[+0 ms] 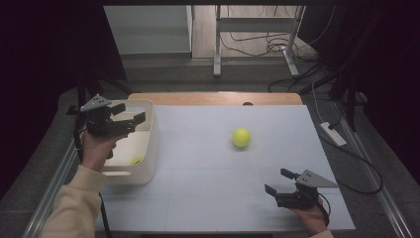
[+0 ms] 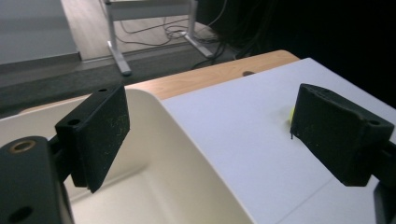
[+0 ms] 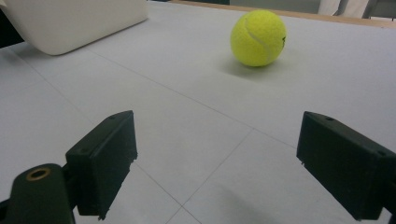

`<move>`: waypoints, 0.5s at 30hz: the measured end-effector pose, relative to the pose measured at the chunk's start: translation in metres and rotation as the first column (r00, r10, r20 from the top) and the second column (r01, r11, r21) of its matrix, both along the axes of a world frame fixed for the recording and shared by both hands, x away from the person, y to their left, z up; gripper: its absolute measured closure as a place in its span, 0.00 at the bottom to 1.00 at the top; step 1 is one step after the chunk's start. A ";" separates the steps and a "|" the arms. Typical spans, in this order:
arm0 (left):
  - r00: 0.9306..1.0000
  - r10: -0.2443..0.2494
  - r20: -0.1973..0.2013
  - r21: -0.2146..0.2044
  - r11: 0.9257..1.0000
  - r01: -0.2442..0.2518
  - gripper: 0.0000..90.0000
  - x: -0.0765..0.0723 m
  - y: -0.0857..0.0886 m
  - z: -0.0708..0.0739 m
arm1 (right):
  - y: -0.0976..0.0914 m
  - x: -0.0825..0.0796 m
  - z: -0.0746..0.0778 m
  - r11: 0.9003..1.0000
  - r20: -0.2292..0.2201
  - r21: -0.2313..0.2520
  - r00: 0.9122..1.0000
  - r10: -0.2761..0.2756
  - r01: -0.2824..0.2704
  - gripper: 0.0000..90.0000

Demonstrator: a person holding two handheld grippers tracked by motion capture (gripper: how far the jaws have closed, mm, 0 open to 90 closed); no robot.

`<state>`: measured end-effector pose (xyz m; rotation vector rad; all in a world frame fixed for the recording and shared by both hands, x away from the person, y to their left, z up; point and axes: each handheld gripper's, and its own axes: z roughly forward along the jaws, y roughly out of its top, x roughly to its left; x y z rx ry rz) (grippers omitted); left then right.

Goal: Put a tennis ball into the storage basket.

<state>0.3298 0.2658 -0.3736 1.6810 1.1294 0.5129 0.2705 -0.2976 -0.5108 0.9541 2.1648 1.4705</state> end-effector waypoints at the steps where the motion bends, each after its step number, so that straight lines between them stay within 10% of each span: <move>1: 1.000 -0.006 0.001 -0.004 1.000 0.006 0.14 -0.001 -0.001 0.000 | 0.000 0.001 0.000 1.000 0.000 0.001 1.000 0.000 0.000 0.14; 15: 0.993 -0.119 0.009 -0.020 0.993 0.119 0.14 -0.010 -0.029 -0.004 | 0.000 0.001 0.000 1.000 0.000 -0.005 1.000 -0.007 0.007 0.14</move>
